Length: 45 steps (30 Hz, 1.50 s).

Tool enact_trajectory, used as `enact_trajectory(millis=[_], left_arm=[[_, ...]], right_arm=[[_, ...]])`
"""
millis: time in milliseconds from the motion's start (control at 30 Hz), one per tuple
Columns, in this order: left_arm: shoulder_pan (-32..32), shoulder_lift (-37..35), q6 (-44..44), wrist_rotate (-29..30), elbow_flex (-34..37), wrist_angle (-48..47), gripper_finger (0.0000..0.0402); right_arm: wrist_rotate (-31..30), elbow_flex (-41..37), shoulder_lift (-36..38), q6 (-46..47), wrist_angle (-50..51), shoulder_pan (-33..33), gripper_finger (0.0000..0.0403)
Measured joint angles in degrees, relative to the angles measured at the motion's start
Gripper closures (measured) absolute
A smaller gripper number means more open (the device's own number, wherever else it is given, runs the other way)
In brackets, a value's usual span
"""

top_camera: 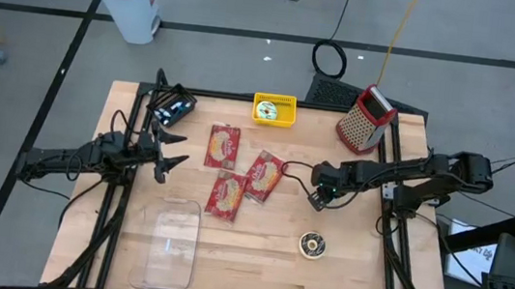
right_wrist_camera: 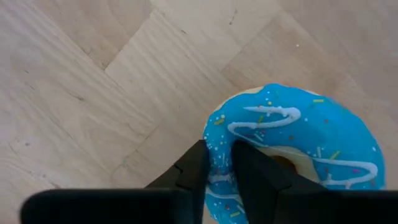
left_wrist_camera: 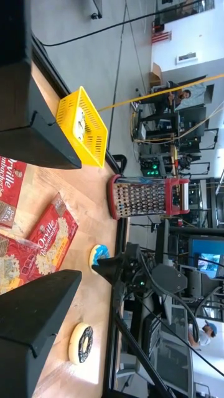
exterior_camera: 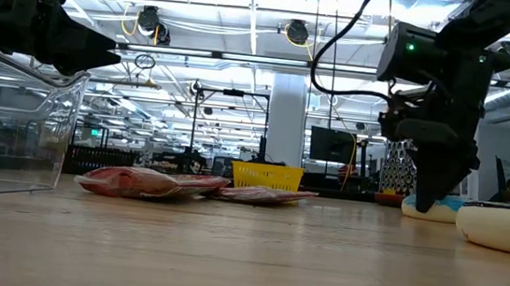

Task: Pick & Place Food Item
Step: Put the blue donut into the yellow bin

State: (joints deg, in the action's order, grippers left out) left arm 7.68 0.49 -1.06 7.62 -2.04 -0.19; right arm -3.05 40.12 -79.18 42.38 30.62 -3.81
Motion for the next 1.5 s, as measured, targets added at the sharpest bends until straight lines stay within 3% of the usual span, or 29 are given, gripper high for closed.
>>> enact_trajectory(millis=[333,800,967,1333,1500], left_arm=[[0.0,-0.01,0.0,-0.01,0.0,0.0,0.0121],[0.0,0.0,0.0,-0.02,0.0,0.0,0.0121],[0.0,-0.02,0.0,-0.02,0.0,0.02,0.0121],[0.0,0.0,0.0,-0.02,0.0,0.0,0.0121],[0.02,0.0,0.0,-0.02,0.0,0.0,0.0121]], right_arm=[[0.33,-0.02,0.19,-4.62,-13.33,0.0,0.0382],[-0.09,0.0,0.01,-21.72,-57.4,-3.5,0.038],[-0.26,0.08,-1.9,-24.99,-68.27,-6.51,0.038],[-0.16,0.07,-9.86,-27.44,-82.97,-12.97,0.0382],[0.13,2.58,-12.99,-30.12,-83.92,-15.92,0.0382]])
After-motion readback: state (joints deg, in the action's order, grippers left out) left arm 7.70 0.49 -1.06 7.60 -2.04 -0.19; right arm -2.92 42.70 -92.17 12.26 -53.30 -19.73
